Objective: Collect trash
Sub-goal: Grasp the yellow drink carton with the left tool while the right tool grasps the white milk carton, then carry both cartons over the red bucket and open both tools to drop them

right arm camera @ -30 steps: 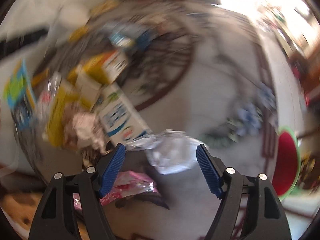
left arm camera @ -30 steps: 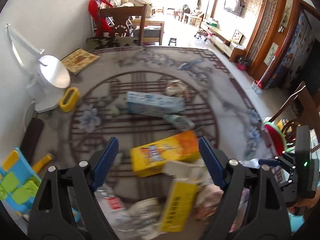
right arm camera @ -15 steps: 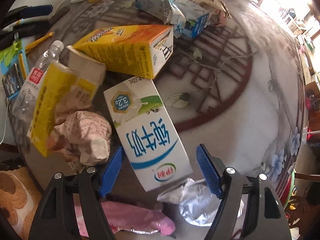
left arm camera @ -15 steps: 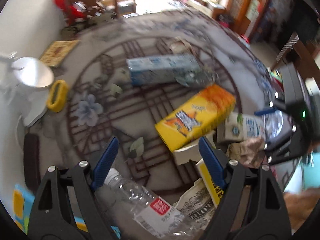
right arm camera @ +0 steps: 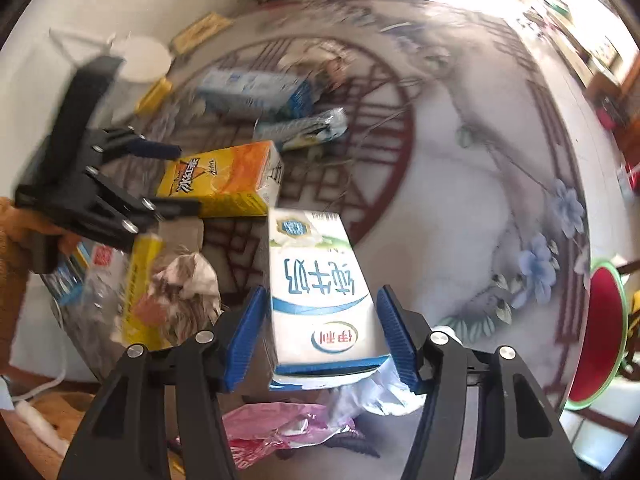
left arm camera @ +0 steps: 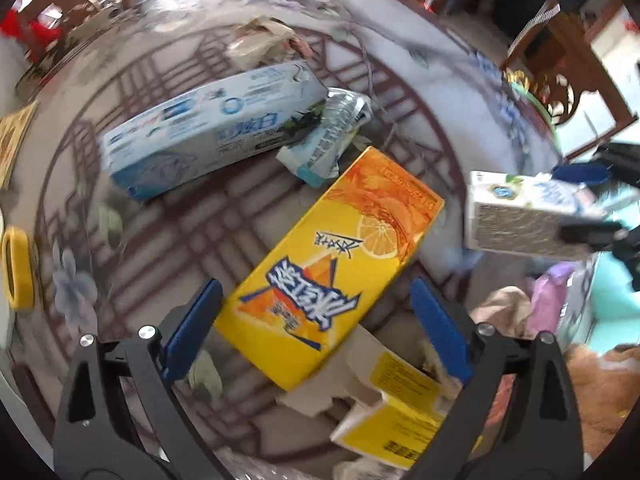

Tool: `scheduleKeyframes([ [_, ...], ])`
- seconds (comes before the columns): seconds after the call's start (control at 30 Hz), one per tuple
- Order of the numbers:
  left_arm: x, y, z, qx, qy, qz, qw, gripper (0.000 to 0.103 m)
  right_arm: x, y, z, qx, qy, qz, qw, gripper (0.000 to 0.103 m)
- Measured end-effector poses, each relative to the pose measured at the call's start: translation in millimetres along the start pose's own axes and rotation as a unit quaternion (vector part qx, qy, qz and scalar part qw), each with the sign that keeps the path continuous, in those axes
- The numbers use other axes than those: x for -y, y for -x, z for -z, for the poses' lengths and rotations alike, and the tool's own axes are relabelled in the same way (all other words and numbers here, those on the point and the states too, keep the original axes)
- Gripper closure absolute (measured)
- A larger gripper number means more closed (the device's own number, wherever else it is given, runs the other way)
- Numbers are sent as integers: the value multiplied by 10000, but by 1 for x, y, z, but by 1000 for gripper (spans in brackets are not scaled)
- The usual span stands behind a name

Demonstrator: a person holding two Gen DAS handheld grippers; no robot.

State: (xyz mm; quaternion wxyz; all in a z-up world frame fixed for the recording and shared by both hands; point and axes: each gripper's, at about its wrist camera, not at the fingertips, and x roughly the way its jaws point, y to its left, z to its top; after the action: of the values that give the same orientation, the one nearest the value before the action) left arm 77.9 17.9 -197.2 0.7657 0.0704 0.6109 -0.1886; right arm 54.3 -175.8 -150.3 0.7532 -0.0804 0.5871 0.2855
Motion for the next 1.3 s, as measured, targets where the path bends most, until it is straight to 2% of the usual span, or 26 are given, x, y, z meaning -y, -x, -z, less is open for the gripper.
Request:
scheduleKeyframes([
  [0.07, 4, -10, -5, -153, -118, 9, 9998, 10, 3, 4, 1, 27, -91, -42, 9999, 47],
  [0.13, 7, -16, -7, -209, -238, -93, 9995, 10, 4, 6, 1, 66, -189, -93, 9998, 54],
  [0.17, 8, -19, -9, -211, -264, -118, 9994, 10, 6, 7, -1, 89, -249, -132, 9996, 54],
  [0.2, 9, -19, -10, -180, -256, -122, 9994, 11, 4, 9, 4, 113, -283, -143, 9994, 54],
  [0.3, 11, -17, -11, -4, -118, -83, 9999, 22, 2, 12, 7, 137, -267, -202, 9993, 56],
  [0.43, 11, -16, -10, 132, -16, -194, 9997, 23, 0, -1, 8, -112, -197, -75, 9997, 56],
  [0.5, 10, -16, -8, 156, 2, -242, 9996, 23, -1, -7, 11, -226, -193, -31, 9996, 47],
  [0.53, 10, -16, -7, 165, 10, -287, 9995, 23, -3, -10, 12, -299, -149, 22, 9994, 35],
  [0.57, 11, -16, -7, 182, 25, -317, 9993, 23, -4, -12, 14, -350, -110, 69, 9993, 30],
  [0.67, 12, -16, -8, 259, 141, -389, 9988, 24, -9, -17, 17, -457, 7, 200, 9988, 30],
  [0.73, 10, -11, -6, 387, 260, -444, 9979, 31, -14, -19, 19, -487, 127, 360, 9981, 30],
  [0.8, 9, -2, -4, 566, 384, -447, 9967, 37, -19, -22, 20, -507, 276, 512, 9970, 33],
  [0.83, 9, 5, -3, 684, 452, -470, 9955, 39, -21, -22, 21, -503, 300, 494, 9971, 47],
  [1.0, 7, 39, 0, 1216, 962, -458, 9868, 43, -19, -9, 21, -230, 158, 408, 9988, 49],
  [1.13, 12, 61, 4, 1553, 1414, -307, 9772, 44, -13, 17, 17, 255, -67, 429, 9987, 49],
  [1.2, 16, 76, 7, 1785, 1672, -138, 9695, 44, -11, 30, 16, 479, -197, 466, 9976, 49],
  [1.3, 30, 91, 6, 2046, 1793, -13, 9623, 45, 1, 52, 15, 857, -596, 416, 9937, 49],
])
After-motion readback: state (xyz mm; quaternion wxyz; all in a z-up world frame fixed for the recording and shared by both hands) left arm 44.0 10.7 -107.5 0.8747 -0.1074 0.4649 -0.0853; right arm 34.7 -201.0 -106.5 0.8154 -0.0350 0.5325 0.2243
